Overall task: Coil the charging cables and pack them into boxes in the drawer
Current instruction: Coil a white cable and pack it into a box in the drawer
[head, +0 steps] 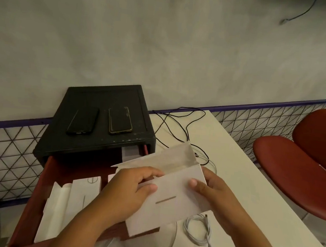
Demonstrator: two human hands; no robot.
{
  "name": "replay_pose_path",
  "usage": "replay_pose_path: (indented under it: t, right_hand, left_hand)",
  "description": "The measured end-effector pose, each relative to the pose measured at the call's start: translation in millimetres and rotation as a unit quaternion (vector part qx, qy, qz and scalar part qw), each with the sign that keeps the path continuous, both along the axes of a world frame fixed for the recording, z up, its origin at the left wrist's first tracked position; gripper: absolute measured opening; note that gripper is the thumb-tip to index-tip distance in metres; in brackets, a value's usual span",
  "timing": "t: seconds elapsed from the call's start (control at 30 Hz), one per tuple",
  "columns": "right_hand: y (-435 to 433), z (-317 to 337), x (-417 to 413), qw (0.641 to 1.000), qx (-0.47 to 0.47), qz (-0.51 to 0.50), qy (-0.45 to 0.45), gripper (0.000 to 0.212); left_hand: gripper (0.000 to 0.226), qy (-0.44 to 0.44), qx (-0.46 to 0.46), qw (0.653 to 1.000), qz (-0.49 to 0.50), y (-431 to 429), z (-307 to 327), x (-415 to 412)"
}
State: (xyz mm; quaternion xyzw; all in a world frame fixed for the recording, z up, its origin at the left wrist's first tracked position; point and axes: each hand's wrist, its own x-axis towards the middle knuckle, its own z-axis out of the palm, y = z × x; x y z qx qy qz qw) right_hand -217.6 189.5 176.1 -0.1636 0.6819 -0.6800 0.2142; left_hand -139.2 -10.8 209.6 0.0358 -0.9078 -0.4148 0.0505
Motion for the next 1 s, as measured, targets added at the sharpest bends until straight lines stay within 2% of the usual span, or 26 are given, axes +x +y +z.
replay_pose_path:
  t: [0.1, 0.2, 0.23, 0.3, 0.37, 0.43, 0.53, 0.6, 0.63, 0.67, 0.73, 0.8, 0.9, 1.0]
  right_hand:
    - [12, -5, -1, 0.999, -0.034, -0.037, -0.018, 0.064]
    - [22, -6, -3, 0.995, -0.080, -0.054, -0.028, 0.074]
    - [25, -6, -4, 0.994, -0.093, -0.053, -0.028, 0.079]
    - [30, -6, -5, 0.993, -0.109, -0.040, -0.026, 0.082]
    - [33, -7, -4, 0.993, -0.117, -0.023, -0.022, 0.083]
    - [36, -9, -3, 0.992, -0.125, -0.009, -0.023, 0.082]
    - [42, -15, -5, 0.994, -0.105, -0.021, -0.023, 0.068]
    - [44, -29, -10, 0.997, -0.017, -0.072, -0.009, 0.042]
    - [44, -39, -14, 0.993, 0.064, -0.102, 0.016, 0.024]
    - [45, -49, -17, 0.979, 0.163, -0.111, 0.058, 0.012]
    - [45, -76, -24, 0.918, 0.358, -0.040, 0.167, 0.022]
    - [38, -100, -27, 0.840, 0.470, 0.089, 0.257, 0.031]
    - [25, -123, -28, 0.727, 0.546, 0.231, 0.346, 0.048]
    - [17, -134, -32, 0.653, 0.573, 0.298, 0.395, 0.042]
  left_hand:
    - [0.033, 0.052, -0.017, 0.997, 0.050, 3, -2, -2]
    - [0.049, 0.087, -0.054, 0.987, 0.121, 0, -4, -4]
    - [0.053, 0.076, -0.023, 0.989, 0.124, -1, -2, -4]
    - [0.063, 0.018, 0.132, 0.987, 0.086, -3, 1, -3]
    - [0.079, -0.044, 0.279, 0.959, 0.023, -6, 2, 0]
    - [0.093, -0.070, 0.303, 0.950, -0.014, -7, 0, 3]
    - [0.099, -0.054, 0.246, 0.968, 0.008, -6, -4, 2]
    - [0.102, -0.038, 0.217, 0.975, 0.031, -7, -6, 2]
    - [0.103, -0.031, 0.205, 0.977, 0.038, -7, -7, 2]
    - [0.104, -0.025, 0.196, 0.979, 0.047, -8, -9, 3]
    - [0.106, -0.021, 0.177, 0.982, 0.067, -10, -10, 3]
    - [0.107, -0.018, 0.165, 0.983, 0.076, -12, -11, 4]
    - [0.107, -0.015, 0.159, 0.984, 0.078, -11, -11, 5]
    - [0.106, -0.012, 0.160, 0.984, 0.075, -10, -11, 6]
